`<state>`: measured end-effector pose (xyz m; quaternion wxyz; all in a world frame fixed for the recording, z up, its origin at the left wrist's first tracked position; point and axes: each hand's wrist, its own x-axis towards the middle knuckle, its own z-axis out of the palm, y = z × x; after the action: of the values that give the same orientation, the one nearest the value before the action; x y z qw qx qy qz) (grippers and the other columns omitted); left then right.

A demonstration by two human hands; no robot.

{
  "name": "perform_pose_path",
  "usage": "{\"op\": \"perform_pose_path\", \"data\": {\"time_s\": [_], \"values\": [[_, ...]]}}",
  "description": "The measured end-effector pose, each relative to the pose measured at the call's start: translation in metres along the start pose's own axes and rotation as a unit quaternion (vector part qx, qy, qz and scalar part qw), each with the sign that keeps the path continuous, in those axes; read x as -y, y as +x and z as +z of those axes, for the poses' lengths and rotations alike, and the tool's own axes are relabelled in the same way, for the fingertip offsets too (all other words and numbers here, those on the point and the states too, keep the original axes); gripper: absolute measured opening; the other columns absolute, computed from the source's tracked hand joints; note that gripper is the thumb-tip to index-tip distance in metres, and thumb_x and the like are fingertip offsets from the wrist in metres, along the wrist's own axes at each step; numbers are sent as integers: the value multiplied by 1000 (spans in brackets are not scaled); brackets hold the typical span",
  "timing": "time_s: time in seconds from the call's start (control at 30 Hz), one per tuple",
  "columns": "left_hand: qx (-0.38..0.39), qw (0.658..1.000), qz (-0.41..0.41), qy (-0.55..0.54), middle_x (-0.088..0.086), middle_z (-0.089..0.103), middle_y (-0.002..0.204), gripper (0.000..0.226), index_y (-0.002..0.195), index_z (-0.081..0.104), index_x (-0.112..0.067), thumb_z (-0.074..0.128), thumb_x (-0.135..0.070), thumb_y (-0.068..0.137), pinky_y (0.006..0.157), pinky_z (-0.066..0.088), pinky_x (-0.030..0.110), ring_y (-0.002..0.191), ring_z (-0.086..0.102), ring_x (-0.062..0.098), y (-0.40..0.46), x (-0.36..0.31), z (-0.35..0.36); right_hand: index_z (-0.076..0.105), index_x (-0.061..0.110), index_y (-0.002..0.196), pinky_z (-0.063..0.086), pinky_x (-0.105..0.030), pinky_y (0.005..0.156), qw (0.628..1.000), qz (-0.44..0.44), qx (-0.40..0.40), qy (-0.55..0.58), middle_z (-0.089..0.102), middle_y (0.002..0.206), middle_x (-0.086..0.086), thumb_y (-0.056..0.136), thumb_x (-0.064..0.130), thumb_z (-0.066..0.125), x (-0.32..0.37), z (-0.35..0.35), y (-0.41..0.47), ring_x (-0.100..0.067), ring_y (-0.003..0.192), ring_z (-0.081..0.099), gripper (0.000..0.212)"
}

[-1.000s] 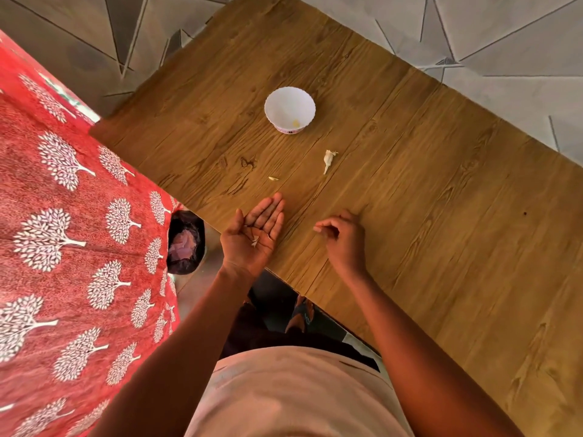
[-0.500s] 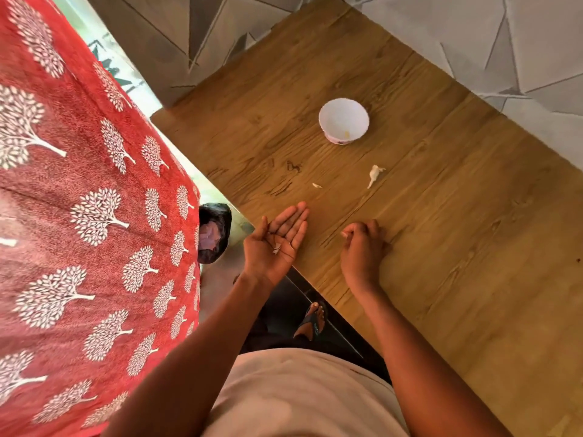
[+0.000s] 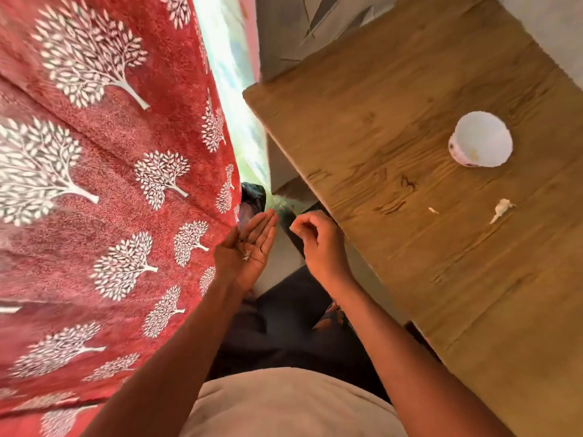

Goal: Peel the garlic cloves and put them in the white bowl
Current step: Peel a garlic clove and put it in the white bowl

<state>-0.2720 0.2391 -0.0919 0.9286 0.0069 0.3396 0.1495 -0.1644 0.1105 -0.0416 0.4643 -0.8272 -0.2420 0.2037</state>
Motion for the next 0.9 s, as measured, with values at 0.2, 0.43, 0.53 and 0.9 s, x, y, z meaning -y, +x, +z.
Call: {"op": "perform_pose_path", "data": {"time_s": [0.2, 0.43, 0.53, 0.9], "values": [[-18, 1000, 2, 3, 30, 57, 140, 48, 114, 71, 13, 43, -23, 98, 113, 42, 46, 133, 56, 41, 79, -71, -56, 71, 9, 80, 51, -34, 72, 991, 126, 33, 19, 68, 75, -1, 88, 2, 70, -41, 108, 76, -11, 70, 62, 11], [-58, 996, 58, -43, 29, 63, 133, 47, 117, 66, 14, 44, -19, 90, 107, 51, 44, 124, 63, 40, 208, -130, -132, 63, 29, 69, 43, -22, 62, 976, 198, 85, 41, 61, 64, 13, 92, 5, 69, -149, 222, 141, 6, 52, 52, 34], [-54, 994, 89, -43, 30, 67, 124, 47, 106, 72, 14, 39, -18, 97, 112, 45, 44, 113, 69, 40, 260, -160, -158, 68, 18, 76, 42, -23, 61, 971, 214, 95, 53, 60, 64, 10, 92, 3, 69, -191, 265, 165, 7, 49, 51, 22], [-94, 992, 75, -43, 29, 68, 123, 49, 113, 66, 12, 36, -24, 101, 112, 45, 43, 119, 65, 39, 406, -138, -322, 65, -6, 75, 44, -33, 54, 964, 249, 70, 57, 60, 62, -17, 89, 5, 65, -380, 424, 232, -16, 58, 50, 18]]}}
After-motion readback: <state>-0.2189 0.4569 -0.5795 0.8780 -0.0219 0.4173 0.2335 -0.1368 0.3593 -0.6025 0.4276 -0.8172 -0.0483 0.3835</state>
